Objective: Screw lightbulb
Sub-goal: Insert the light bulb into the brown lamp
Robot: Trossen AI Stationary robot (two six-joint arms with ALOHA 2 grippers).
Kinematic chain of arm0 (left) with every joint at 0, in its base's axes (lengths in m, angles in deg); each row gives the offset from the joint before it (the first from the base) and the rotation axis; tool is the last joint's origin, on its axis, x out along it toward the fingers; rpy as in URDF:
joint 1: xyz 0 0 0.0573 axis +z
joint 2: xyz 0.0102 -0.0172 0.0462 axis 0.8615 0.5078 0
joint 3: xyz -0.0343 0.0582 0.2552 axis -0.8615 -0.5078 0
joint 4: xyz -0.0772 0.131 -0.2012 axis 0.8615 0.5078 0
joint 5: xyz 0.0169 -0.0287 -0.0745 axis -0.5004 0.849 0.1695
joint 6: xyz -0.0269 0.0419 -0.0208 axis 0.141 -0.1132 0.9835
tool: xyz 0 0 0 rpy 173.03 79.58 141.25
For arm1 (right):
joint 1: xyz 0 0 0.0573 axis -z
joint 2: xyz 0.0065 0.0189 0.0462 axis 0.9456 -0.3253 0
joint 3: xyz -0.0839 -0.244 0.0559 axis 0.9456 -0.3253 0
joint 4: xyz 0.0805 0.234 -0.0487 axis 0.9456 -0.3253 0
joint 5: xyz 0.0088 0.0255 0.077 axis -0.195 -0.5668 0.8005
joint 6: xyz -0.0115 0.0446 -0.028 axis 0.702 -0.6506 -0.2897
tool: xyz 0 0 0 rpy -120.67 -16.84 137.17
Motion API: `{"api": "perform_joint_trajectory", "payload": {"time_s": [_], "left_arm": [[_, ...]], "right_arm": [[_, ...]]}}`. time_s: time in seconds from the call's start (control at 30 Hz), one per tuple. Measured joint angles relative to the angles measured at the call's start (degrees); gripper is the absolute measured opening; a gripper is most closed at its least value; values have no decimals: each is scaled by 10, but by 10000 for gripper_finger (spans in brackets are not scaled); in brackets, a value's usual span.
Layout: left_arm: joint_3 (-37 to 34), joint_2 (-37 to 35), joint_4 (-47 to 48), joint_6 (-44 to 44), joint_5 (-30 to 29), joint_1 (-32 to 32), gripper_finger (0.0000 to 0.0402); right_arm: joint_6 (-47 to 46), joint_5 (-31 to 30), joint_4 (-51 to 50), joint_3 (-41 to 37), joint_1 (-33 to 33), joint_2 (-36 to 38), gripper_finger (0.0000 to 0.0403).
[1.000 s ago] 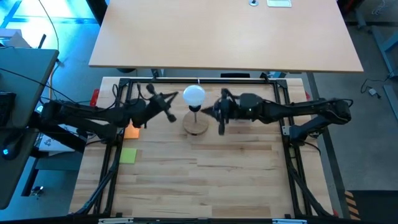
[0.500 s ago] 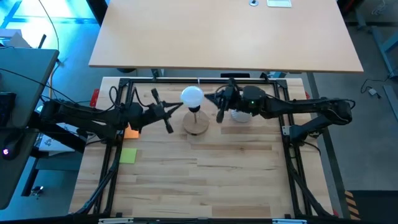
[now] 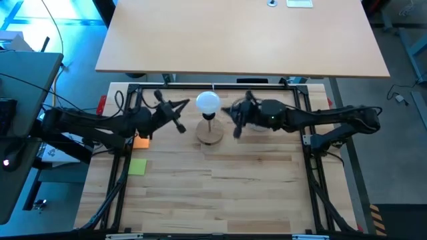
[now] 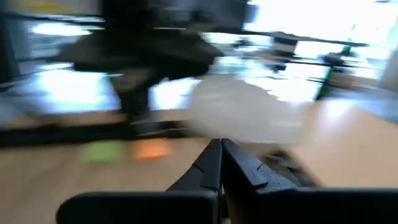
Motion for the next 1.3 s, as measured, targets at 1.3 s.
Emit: {"api": "perform_joint_trajectory", "payload": {"time_s": [1.3], "left_arm": [[0,11,17,1,7,49,0]], "right_arm": [[-31,213,36,0,24,-10,0]]}}
